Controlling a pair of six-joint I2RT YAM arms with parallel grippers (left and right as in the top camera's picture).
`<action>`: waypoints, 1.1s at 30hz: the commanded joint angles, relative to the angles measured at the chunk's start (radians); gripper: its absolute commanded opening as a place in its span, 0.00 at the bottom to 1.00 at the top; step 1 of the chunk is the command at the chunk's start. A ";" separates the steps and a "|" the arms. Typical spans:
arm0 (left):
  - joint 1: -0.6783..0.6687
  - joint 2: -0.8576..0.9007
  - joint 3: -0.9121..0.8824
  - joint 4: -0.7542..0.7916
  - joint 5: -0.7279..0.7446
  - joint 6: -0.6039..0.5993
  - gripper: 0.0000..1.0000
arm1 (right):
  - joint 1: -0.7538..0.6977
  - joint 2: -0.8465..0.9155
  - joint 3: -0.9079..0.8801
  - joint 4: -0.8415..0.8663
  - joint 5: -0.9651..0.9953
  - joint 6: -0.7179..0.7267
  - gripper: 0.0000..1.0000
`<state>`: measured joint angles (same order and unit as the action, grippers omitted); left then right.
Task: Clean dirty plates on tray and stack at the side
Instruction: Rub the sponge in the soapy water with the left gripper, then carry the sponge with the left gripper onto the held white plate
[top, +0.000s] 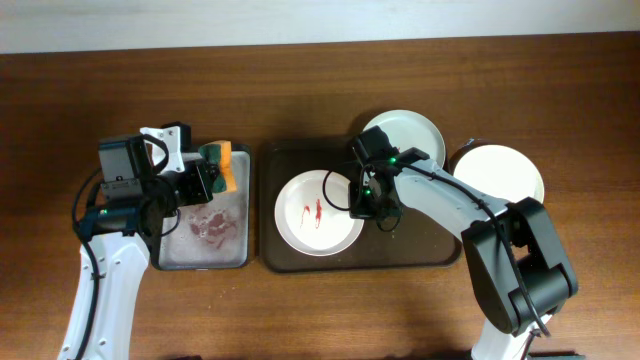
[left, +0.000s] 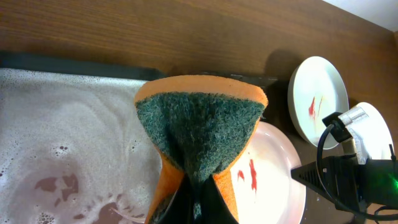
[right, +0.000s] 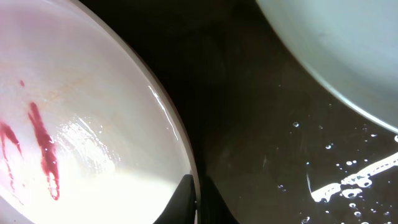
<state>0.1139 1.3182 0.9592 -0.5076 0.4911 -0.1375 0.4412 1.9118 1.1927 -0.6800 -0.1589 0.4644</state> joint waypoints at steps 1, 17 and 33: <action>0.005 -0.023 0.021 0.006 0.026 0.021 0.00 | -0.003 0.008 -0.013 -0.015 0.043 -0.003 0.04; 0.005 -0.023 0.018 -0.008 -0.022 0.020 0.00 | -0.003 0.008 -0.013 -0.014 0.043 -0.003 0.04; -0.156 -0.007 -0.160 -0.010 -0.387 -0.029 0.00 | -0.003 0.008 -0.013 -0.012 0.043 -0.003 0.04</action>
<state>0.0143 1.3178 0.8036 -0.5301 0.2077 -0.1471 0.4412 1.9118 1.1927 -0.6796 -0.1589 0.4637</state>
